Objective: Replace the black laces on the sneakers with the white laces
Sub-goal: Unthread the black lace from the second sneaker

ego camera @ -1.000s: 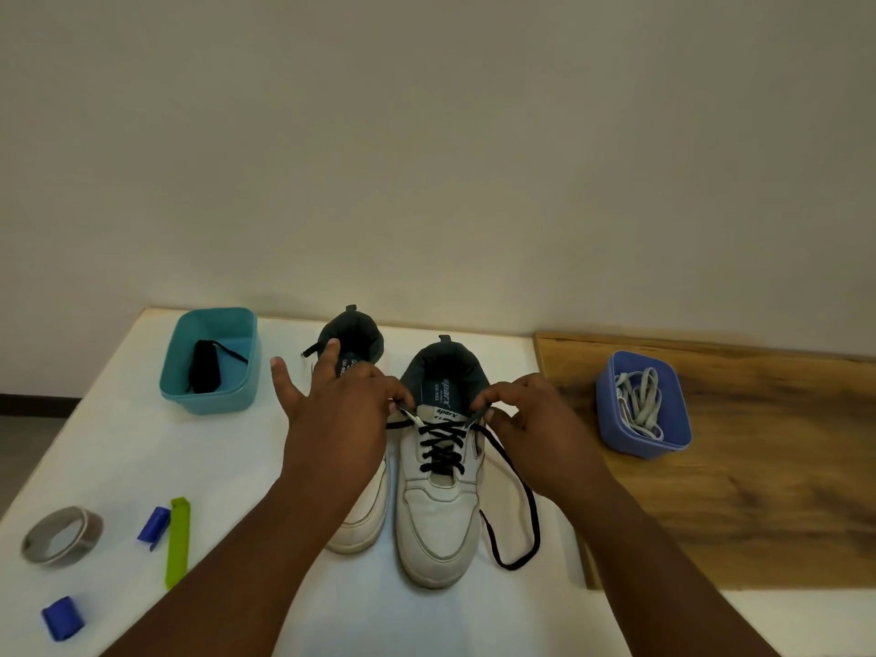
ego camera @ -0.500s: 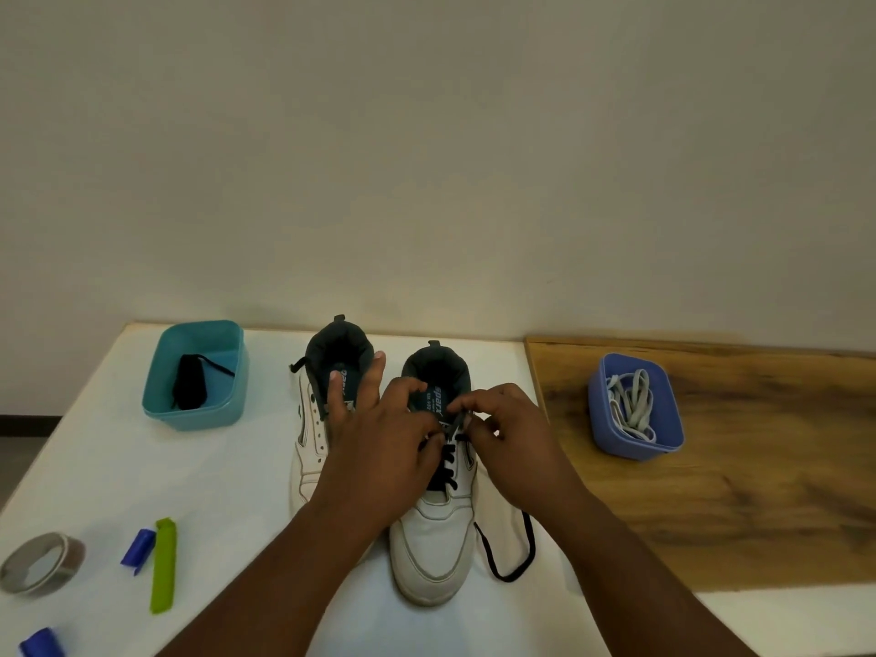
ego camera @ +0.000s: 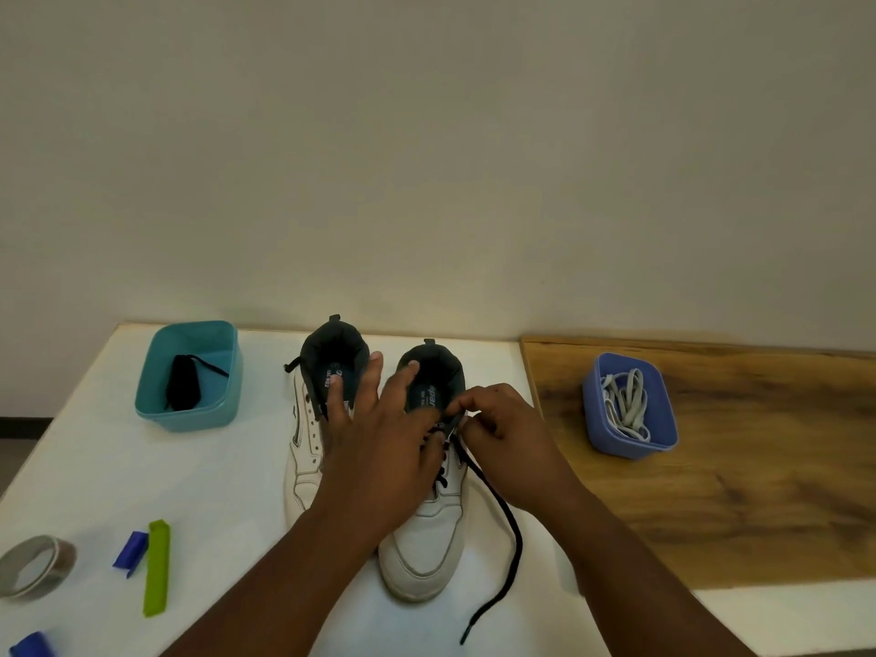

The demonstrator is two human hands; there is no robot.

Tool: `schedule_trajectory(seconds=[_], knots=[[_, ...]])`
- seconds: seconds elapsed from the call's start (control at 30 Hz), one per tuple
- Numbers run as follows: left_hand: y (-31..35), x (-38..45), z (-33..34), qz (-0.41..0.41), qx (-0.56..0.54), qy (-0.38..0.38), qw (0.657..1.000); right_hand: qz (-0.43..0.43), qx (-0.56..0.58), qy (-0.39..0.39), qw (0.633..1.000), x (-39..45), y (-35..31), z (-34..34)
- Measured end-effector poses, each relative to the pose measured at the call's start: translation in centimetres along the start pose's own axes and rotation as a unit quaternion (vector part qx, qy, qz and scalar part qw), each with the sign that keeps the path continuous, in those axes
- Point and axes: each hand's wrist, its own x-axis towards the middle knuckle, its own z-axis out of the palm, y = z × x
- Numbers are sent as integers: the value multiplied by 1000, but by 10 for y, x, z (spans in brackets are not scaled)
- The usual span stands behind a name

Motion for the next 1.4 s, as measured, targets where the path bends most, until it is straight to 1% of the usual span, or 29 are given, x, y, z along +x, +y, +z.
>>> schedule_trajectory(seconds=[0.1,0.17,0.27,0.33,0.4,0.5,0.57,0.63,0.7,0.73,0.83,0.9,0.97,1.03,1.13,1.2,1.3,1.4], knots=[[-6,2,0,-21,-28,8,999,-13,14,-17,1000,-2,-5,0],[-6,3,-2,-45,-58,38,997,-11,9,-17,1000,-2,-7,1],[-9,3,-9,-105,-83,103,986,0,-8,-12,1000,-1,-7,2],[-12,2,-10,-127,-85,105,983,1,-10,-13,1000,-1,-7,2],[-12,1,-9,-113,-101,79,985,1,-3,-12,1000,0,-6,2],[-6,1,-6,-55,-91,37,994,-7,9,-6,1000,1,-4,2],[-4,0,-5,-30,-58,25,998,-12,8,-7,1000,1,-2,3],[-5,0,-5,-33,-49,29,998,-11,7,-8,1000,1,-1,3],[-6,0,-7,-49,-54,51,996,-10,1,-10,1000,1,-1,3],[-7,1,-10,-65,-58,75,993,-9,-5,-12,1000,1,0,3],[-12,1,-22,-150,-93,147,973,0,-8,-19,1000,1,0,3],[-16,0,-25,-181,-93,152,967,5,-3,-25,1000,2,-1,3],[-16,-1,-22,-165,-91,128,974,7,-4,-24,1000,2,-2,2],[-11,-1,-16,-115,-82,88,986,8,-4,-22,1000,1,-3,2],[-6,-2,-7,-38,-35,34,998,3,-9,-20,1000,1,-3,3],[-7,-2,-4,-33,-38,32,998,5,-10,-22,1000,1,-4,3],[-11,-1,-10,-76,-67,85,991,7,-12,-21,1000,1,-4,3],[-13,0,-25,-152,-106,154,970,12,-7,-24,1000,1,-4,3]])
